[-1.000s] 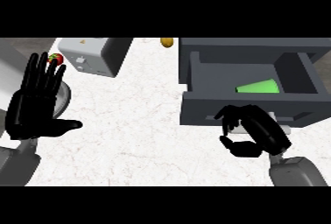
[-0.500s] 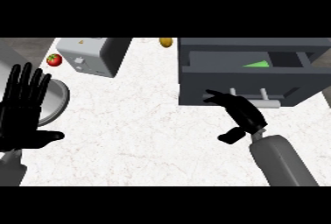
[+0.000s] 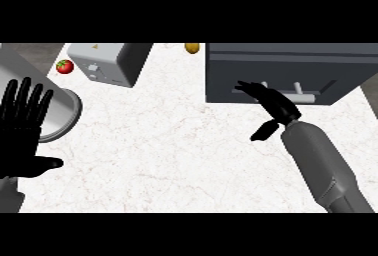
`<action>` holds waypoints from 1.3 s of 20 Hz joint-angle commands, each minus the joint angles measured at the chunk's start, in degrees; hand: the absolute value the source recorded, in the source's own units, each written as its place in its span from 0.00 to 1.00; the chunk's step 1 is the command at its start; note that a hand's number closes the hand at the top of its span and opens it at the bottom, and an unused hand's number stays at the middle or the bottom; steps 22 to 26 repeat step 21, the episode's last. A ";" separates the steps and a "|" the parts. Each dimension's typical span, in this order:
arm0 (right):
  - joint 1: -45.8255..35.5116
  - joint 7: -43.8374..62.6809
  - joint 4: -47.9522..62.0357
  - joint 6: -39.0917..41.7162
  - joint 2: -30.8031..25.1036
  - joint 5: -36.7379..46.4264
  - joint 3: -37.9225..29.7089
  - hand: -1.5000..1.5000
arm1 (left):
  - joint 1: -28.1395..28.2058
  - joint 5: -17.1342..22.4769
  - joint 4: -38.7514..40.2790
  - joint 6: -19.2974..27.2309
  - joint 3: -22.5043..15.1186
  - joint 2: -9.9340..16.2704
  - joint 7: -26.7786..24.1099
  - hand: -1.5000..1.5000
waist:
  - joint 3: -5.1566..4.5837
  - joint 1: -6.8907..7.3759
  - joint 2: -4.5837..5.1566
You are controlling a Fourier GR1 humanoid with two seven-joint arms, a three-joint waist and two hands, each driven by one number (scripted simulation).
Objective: Pick up the cup, place it into the drawer and close the drawer
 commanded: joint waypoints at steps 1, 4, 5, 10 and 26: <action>-7.86 -3.95 13.66 -2.11 -0.08 0.25 -3.21 0.00 | -0.43 -1.70 2.09 -1.77 0.34 -2.02 -1.21 0.00 | 0.08 0.27 0.34; -10.76 -5.82 19.12 -1.47 -2.52 0.25 -4.63 0.00 | -1.49 -0.43 2.43 -2.79 1.30 -1.15 0.11 0.00 | 0.12 1.20 0.83; -12.96 -6.10 19.94 -0.55 -2.98 -0.17 -5.26 0.00 | 0.52 -1.94 0.13 -2.34 -0.12 -1.91 -0.72 0.00 | 0.14 1.75 0.85; -15.77 -7.53 24.01 -0.41 -6.34 0.51 -6.03 0.00 | -2.05 -2.04 2.76 -3.24 -0.03 -2.29 -0.12 0.00 | 0.19 2.63 1.67; -19.33 -7.90 28.10 0.93 -7.71 -0.02 -7.43 0.00 | -0.75 -4.96 2.03 -2.98 -0.16 -2.59 -1.51 0.00 | 0.21 3.76 1.77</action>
